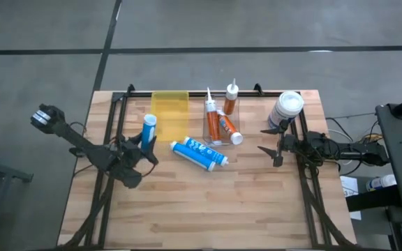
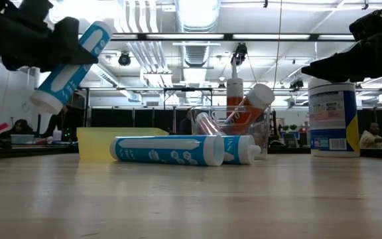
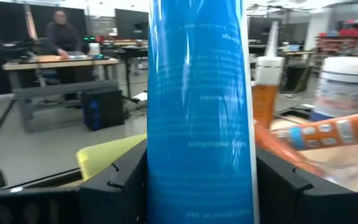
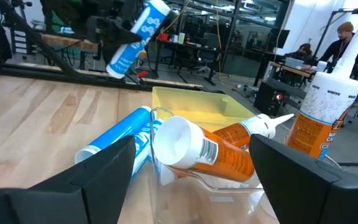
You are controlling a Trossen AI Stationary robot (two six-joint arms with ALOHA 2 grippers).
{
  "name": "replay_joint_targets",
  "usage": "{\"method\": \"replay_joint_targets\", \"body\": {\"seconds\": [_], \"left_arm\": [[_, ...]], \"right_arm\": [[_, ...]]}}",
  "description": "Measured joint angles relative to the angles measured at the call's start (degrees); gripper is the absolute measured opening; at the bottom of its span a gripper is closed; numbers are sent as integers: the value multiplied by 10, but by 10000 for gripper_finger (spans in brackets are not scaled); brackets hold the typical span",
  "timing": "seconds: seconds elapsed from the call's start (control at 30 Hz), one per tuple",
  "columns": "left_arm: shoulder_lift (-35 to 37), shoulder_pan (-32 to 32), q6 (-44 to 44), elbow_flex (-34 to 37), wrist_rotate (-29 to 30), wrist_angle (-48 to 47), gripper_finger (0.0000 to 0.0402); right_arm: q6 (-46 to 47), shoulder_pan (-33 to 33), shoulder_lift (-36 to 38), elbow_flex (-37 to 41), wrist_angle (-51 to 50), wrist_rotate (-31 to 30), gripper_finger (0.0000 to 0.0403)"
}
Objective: Pick & place silicon tubes, Sealant and Lysol wipes
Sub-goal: Put the left blue sealant into the yellow bin
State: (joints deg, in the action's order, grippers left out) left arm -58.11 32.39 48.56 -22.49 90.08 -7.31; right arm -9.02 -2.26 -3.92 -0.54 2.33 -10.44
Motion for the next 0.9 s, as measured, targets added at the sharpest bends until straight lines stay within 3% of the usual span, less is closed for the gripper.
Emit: {"method": "replay_joint_targets", "body": {"seconds": [0.9], "left_arm": [[40,-225,10,7,0,-39,210]], "right_arm": [[0,0,0,0,0,0,312]]}}
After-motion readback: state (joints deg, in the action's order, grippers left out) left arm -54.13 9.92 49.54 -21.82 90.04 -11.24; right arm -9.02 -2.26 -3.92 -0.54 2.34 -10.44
